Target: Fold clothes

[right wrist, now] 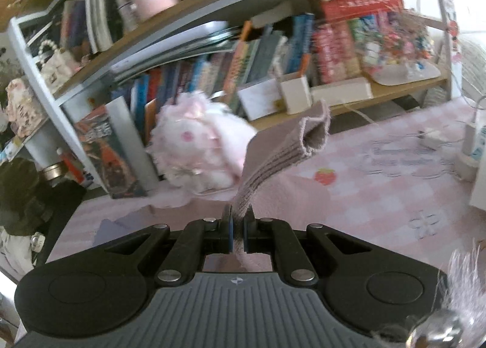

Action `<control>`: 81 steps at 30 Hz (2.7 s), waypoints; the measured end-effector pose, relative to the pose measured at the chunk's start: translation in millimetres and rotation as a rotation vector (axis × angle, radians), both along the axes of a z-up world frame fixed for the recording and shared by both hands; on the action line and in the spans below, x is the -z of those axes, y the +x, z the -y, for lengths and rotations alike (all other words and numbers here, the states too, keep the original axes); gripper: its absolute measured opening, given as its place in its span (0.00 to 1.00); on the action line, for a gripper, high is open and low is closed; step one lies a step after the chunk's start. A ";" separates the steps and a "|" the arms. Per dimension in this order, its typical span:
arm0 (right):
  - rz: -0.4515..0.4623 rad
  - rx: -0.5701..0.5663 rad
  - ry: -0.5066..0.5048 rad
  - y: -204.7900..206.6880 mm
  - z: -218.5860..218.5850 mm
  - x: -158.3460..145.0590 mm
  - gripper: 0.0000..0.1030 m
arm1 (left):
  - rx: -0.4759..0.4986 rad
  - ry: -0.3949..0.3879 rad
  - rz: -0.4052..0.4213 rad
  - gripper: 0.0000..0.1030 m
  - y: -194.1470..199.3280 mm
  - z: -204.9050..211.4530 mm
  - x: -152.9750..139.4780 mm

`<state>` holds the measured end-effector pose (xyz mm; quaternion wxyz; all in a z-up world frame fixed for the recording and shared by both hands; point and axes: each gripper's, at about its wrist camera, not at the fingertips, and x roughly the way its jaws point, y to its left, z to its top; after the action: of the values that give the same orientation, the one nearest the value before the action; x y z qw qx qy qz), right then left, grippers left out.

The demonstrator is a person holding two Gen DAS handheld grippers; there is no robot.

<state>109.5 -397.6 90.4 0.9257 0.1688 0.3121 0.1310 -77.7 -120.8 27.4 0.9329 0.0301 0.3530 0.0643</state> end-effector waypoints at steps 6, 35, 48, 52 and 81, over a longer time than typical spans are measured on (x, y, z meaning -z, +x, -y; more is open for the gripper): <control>0.010 -0.009 -0.033 1.1 -67.0 -7.4 0.05 | 0.046 -0.014 0.022 0.79 -0.4 -50.4 -2.2; -0.007 -0.323 -0.335 -0.2 -260.5 54.6 0.46 | 0.110 -0.051 0.019 0.79 -8.8 -167.6 2.1; -0.241 0.024 -0.350 -145.2 -103.8 69.8 0.49 | 0.087 -0.312 -0.110 0.78 1.4 -189.8 21.4; -0.302 0.090 -0.279 -170.6 -84.5 80.0 0.48 | 0.067 -0.335 -0.144 0.63 0.7 -192.1 27.2; -0.404 0.088 -0.014 -186.0 -65.6 87.7 0.20 | 0.032 -0.553 -0.240 0.05 10.3 -203.0 37.6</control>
<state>-76.6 -332.0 2.7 0.8503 0.1988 0.4846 0.0517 -67.5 82.2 -10.2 0.8583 -0.2120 0.4644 -0.0528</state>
